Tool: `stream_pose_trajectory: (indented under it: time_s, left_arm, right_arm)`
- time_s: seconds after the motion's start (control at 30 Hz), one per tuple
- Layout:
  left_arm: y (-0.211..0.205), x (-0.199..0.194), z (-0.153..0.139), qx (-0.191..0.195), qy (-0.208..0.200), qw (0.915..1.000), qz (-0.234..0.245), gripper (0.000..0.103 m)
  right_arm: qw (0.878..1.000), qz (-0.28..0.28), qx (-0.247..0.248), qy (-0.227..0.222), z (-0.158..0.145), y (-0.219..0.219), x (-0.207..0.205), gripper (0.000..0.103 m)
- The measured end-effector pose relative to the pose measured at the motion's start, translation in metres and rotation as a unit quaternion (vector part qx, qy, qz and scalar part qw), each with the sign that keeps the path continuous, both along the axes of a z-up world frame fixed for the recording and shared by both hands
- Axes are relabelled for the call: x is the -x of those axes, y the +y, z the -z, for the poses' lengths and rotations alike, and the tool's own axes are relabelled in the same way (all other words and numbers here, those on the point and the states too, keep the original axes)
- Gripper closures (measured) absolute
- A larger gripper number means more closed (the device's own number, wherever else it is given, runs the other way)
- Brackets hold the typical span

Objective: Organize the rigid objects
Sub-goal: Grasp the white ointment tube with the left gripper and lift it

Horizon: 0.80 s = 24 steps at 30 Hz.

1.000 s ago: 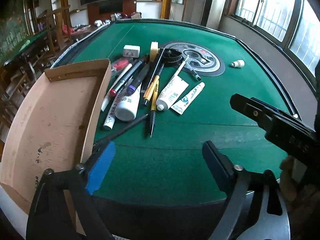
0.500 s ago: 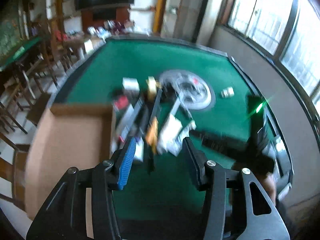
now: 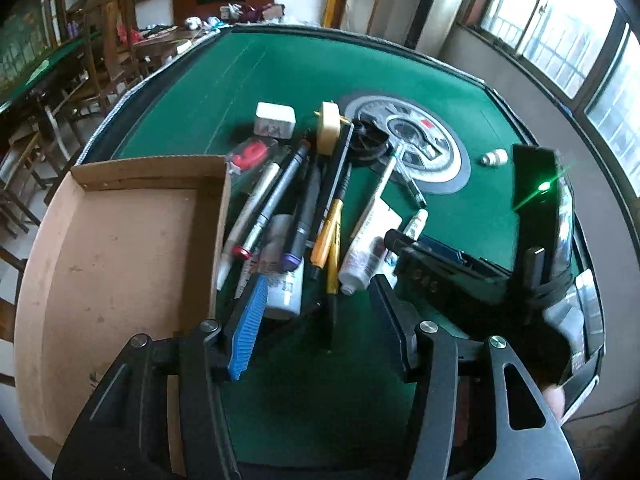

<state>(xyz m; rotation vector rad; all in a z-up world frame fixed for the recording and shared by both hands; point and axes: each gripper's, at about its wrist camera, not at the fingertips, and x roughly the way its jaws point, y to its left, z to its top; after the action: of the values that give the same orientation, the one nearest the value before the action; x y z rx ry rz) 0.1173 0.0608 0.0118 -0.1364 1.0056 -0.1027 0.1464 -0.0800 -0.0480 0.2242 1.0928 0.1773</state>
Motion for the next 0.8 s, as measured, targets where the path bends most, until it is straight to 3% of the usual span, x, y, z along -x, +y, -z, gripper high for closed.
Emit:
stream_pose_trajectory:
  time_s: [0.1,0.17,0.37,0.53,0.67,0.73,0.8]
  left_arm:
    - [0.003,0.001,-0.003,-0.005,-0.011,0.9999,-0.006,0.050]
    - [0.000,0.002,-0.004,-0.010,-0.012,0.9999,0.001,0.050]
    - [-0.015,-0.002,-0.004,-0.020,-0.011,0.9995,0.021,0.050]
    - [-0.035,-0.020,0.007,-0.043,0.010,0.9986,0.029,0.050]
    - [-0.056,-0.040,0.024,-0.064,0.039,0.9959,0.050,0.050]
    - [-0.063,-0.051,0.036,-0.051,0.062,0.9948,0.062,0.050]
    - [-0.068,-0.061,0.046,-0.059,0.073,0.9936,0.064,0.050]
  right_arm:
    - [0.999,0.002,0.036,-0.020,0.001,0.006,-0.003,0.069]
    - [0.999,0.002,0.048,-0.021,0.001,0.003,-0.004,0.083]
    - [0.996,-0.028,0.079,-0.020,0.001,-0.022,0.006,0.089]
    - [0.995,-0.057,0.075,-0.015,0.000,-0.044,0.013,0.088]
    - [0.996,-0.065,0.044,-0.048,0.002,-0.058,0.023,0.088]
    - [0.995,-0.070,0.032,-0.068,0.004,-0.057,0.025,0.088]
    - [0.996,-0.068,0.008,-0.064,0.004,-0.063,0.022,0.087]
